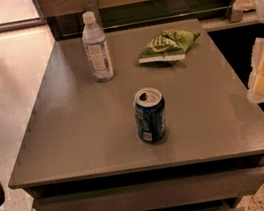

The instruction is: Pick green jalapeno chip bag

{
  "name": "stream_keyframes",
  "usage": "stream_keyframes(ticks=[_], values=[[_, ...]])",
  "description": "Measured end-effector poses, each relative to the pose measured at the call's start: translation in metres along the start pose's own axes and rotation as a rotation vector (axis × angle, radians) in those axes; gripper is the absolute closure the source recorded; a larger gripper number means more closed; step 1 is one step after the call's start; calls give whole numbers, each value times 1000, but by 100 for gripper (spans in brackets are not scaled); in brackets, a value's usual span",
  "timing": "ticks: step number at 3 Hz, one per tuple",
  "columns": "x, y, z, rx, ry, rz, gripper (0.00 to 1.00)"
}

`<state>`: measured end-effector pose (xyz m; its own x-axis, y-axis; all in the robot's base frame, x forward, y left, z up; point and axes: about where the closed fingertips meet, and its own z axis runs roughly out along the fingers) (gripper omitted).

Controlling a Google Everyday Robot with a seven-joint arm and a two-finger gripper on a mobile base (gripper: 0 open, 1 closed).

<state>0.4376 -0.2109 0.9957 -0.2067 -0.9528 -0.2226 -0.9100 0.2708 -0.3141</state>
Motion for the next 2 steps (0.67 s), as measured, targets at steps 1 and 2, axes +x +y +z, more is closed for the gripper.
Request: stream_keyframes(ticks=[1,2], values=[[0,0,0,0,0,0,0],[-9,-22,-2,12,-54,-8,0]])
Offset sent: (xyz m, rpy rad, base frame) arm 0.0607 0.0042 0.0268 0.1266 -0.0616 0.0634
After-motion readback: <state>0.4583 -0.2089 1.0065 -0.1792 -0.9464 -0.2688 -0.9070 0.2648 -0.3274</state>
